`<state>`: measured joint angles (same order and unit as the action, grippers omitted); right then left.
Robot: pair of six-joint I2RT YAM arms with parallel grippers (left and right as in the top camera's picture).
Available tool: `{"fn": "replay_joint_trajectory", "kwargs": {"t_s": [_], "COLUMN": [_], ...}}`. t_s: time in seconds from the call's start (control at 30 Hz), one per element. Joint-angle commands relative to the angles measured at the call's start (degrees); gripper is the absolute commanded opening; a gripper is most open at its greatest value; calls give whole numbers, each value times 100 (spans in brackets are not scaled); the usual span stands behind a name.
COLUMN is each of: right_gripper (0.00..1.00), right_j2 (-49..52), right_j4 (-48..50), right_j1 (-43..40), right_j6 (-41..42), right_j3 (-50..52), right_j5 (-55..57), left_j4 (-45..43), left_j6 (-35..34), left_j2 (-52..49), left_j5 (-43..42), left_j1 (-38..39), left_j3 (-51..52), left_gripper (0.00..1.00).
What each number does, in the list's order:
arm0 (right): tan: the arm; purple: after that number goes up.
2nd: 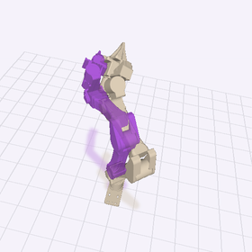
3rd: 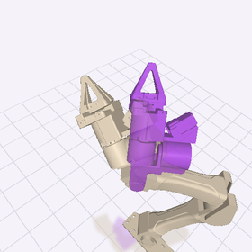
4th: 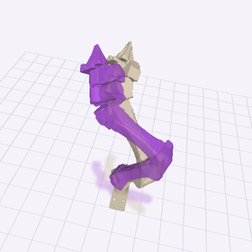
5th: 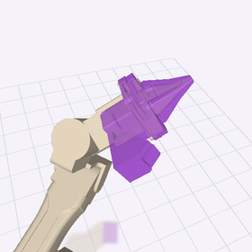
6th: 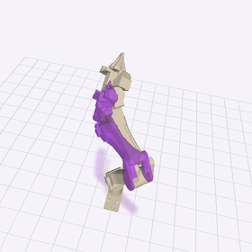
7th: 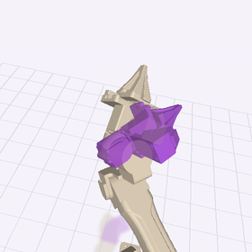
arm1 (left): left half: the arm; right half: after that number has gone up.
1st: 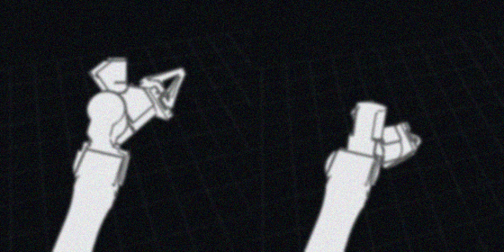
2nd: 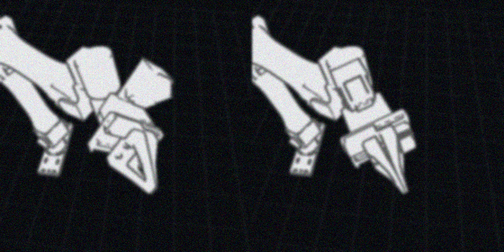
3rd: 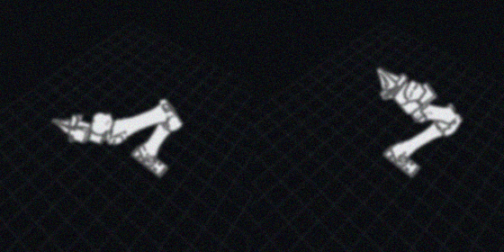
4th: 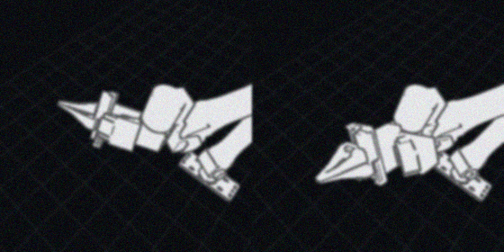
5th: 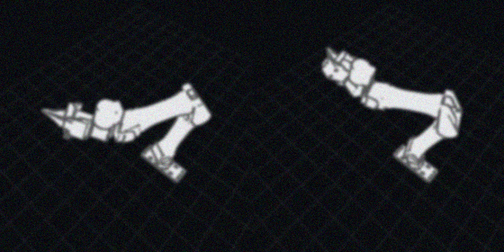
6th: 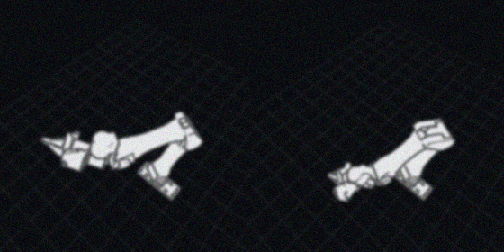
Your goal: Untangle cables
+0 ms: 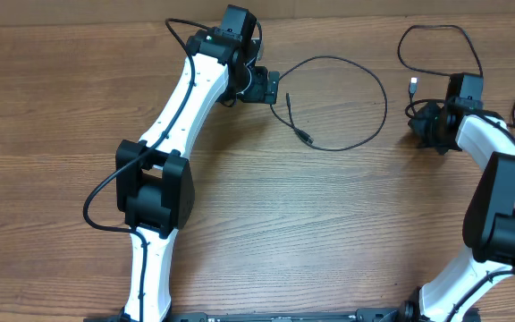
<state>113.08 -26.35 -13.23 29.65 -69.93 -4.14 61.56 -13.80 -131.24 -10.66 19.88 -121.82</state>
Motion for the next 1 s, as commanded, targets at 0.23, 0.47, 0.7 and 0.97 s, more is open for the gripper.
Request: {"fn": "replay_joint_trajectory", "kwargs": {"t_s": [0.23, 0.47, 0.7, 0.97], "right_gripper": [49, 76, 77, 77], "right_j2": [236, 234, 234, 149], "right_j4": [-83, -315, -1119, -1502], "right_j1": [695, 809, 809, 809], "right_j6": [-767, -761, -815, -1027], "right_j3": [-170, -520, -1091, -1519], "right_j5": [-404, -240, 918, 925], "left_j4": [4, 15, -7, -24], "left_j6": [-254, -254, -249, -251], "left_j2": [280, 280, 280, 280], "left_j5": [-208, -249, -247, -247], "left_j1": [46, 44, 44, 44], "left_j3": [17, 17, 17, 17], "left_gripper": [96, 97, 97, 97]}}
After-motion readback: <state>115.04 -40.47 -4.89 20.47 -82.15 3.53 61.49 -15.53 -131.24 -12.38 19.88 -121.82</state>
